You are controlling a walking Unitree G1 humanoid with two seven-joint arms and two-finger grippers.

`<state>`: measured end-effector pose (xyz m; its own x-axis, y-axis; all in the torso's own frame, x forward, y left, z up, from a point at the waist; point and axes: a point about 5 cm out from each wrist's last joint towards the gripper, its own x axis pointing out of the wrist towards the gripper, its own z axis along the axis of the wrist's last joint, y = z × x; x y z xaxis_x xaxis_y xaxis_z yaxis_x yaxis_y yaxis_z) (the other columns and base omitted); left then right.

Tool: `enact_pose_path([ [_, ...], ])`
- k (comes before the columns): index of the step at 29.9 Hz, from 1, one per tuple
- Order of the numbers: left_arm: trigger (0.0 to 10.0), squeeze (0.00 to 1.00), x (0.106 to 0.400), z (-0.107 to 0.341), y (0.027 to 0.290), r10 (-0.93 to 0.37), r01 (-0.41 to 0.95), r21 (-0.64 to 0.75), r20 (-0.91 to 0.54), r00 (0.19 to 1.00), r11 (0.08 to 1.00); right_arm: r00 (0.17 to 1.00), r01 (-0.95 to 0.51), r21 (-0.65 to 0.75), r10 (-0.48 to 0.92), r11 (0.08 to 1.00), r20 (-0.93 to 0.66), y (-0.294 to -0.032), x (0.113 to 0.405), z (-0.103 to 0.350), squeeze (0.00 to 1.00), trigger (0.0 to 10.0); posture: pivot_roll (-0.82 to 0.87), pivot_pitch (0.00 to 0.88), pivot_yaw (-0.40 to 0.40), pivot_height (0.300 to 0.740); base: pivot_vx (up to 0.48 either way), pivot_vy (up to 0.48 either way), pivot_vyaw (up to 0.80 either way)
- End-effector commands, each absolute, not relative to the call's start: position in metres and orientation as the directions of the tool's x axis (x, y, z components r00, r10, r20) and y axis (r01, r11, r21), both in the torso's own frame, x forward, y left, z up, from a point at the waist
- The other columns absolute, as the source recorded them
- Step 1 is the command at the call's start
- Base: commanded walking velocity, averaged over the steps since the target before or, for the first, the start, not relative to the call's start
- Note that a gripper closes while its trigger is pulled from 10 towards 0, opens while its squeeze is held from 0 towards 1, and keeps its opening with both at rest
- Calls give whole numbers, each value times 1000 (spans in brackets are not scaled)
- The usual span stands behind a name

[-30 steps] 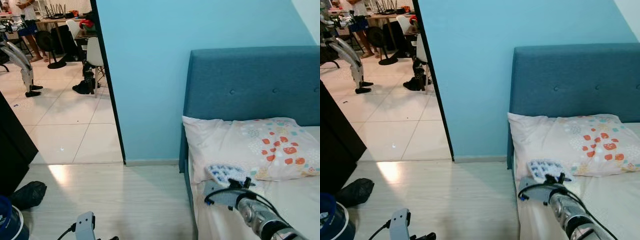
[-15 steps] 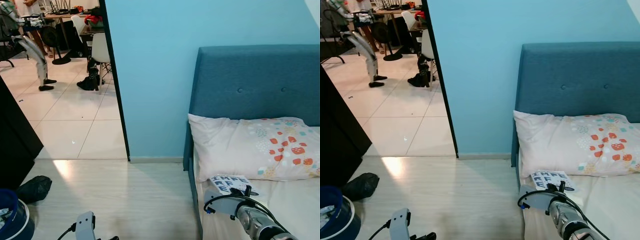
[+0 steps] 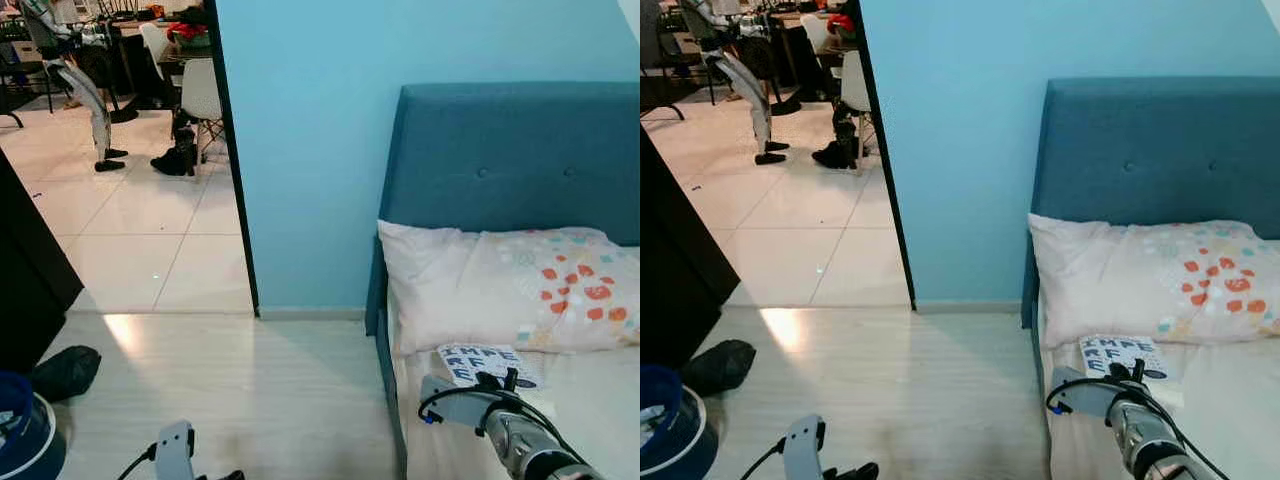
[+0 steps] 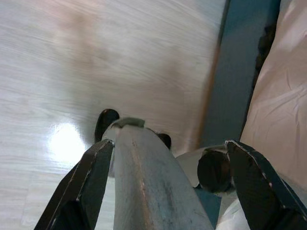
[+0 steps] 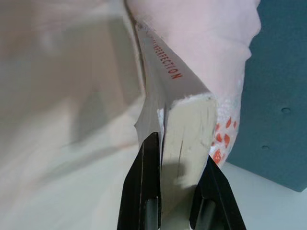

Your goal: Clean up the room

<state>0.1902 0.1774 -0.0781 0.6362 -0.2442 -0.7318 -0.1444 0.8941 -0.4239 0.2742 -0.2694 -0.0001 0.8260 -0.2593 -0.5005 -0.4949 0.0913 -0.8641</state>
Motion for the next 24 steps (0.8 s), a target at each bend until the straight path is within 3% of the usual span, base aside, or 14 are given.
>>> enact_pose_path([
  [1,10000,0,188,-80,173,-270,-134,-439,-736,621,889,837,-488,-871,-256,55,-484,-271,275,2,0,10000,-3,55,18,642,0,0,0],
  [10,10000,0,185,-81,169,-301,-110,-456,-732,611,883,821,-502,-858,-251,112,-513,-278,269,0,0,10000,-1,65,17,627,0,0,0],
  [21,10000,0,181,-82,170,-313,-99,-457,-736,600,884,831,-485,-867,-250,115,-498,-281,268,1,0,10000,-10,65,19,627,0,0,-785],
  [24,10000,0,181,-82,169,-318,-94,-458,-735,599,884,843,-491,-866,-198,100,-500,-273,271,0,0,10000,-12,60,17,627,0,0,0],
])
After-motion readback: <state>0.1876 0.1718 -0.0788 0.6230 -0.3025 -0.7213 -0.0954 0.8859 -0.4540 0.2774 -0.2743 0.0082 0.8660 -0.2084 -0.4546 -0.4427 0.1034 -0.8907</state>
